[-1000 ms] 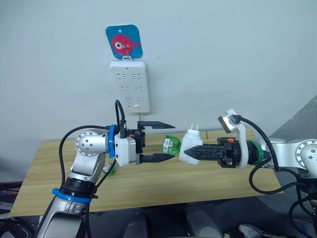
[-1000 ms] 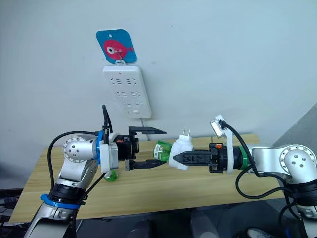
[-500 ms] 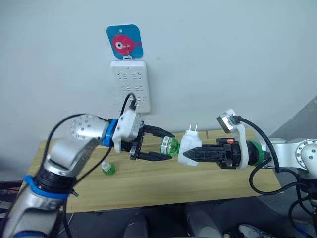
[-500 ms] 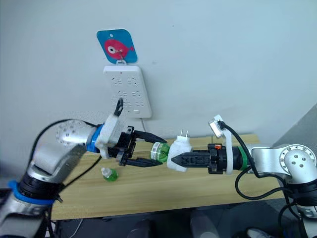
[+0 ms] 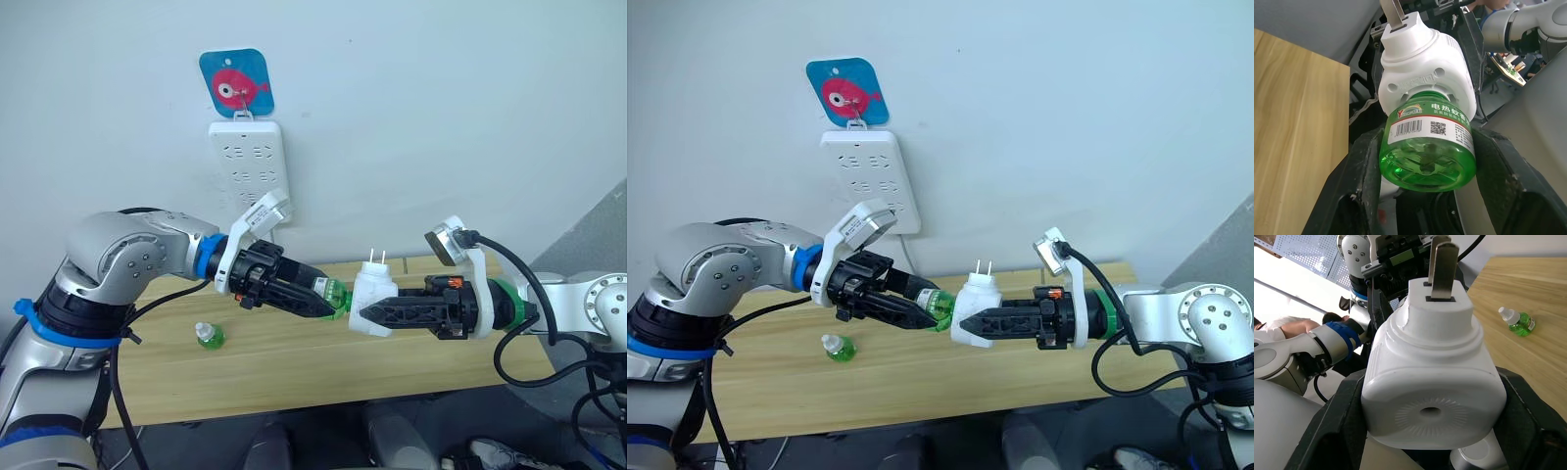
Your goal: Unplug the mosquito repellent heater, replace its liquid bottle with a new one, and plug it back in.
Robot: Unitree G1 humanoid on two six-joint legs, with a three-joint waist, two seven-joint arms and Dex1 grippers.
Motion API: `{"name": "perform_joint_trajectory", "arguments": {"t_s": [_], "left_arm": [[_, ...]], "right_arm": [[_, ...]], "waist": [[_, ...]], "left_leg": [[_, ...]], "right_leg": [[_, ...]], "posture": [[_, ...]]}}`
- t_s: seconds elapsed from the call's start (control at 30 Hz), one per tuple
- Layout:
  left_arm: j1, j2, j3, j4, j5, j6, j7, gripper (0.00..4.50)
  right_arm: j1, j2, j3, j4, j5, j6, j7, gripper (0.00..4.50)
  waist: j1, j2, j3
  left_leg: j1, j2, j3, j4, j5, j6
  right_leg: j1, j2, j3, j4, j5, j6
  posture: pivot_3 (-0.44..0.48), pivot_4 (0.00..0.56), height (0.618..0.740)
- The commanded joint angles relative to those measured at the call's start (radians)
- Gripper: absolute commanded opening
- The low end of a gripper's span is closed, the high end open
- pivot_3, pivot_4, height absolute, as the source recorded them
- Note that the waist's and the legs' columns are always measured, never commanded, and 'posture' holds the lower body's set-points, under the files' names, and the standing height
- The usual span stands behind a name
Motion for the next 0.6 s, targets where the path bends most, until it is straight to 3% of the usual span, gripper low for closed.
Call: {"name": "perform_joint_trajectory", "arguments": {"t_s": [0.03, 0.17, 0.4, 0.6], "left_arm": [[0.007, 0.019, 0.067, 0.004, -0.001, 0.023, 0.011, 2.35], [0.021, 0.002, 0.069, 0.007, 0.050, -0.044, 0.020, 2.35], [0.048, -0.026, 0.101, -0.017, 0.086, -0.109, 0.033, 4.49], [0.111, -0.025, 0.165, -0.034, 0.137, -0.201, 0.045, 4.50]], "right_arm": [[0.001, -0.026, -0.024, -0.008, 0.015, -0.005, -0.001, 3.04], [-0.001, -0.024, -0.019, -0.004, 0.015, -0.007, -0.005, 3.04], [-0.003, -0.018, -0.022, 0.007, 0.015, -0.012, -0.002, 3.04], [0.007, -0.019, -0.028, 0.018, 0.015, -0.016, -0.013, 3.04]], "waist": [[0.000, 0.000, 0.000], [0.001, 0.000, 0.000], [0.004, 0.000, 0.000], [0.005, 0.000, 0.000]], "left_leg": [[0.000, 0.000, 0.000, 0.000, 0.000, 0.000], [0.000, 0.000, 0.000, 0.000, 0.000, 0.000], [0.000, 0.000, 0.001, 0.000, 0.000, 0.000], [0.000, 0.000, 0.001, 0.000, 0.000, 0.000]], "right_leg": [[0.000, 0.000, 0.000, 0.000, 0.000, 0.000], [0.000, 0.000, 0.000, 0.000, 0.000, 0.000], [0.000, 0.000, 0.001, 0.000, 0.000, 0.000], [0.000, 0.000, 0.001, 0.000, 0.000, 0.000]], "posture": [[-0.167, 0.133, 0.740], [-0.165, 0.134, 0.740], [-0.166, 0.135, 0.740], [-0.165, 0.137, 0.740]]}}
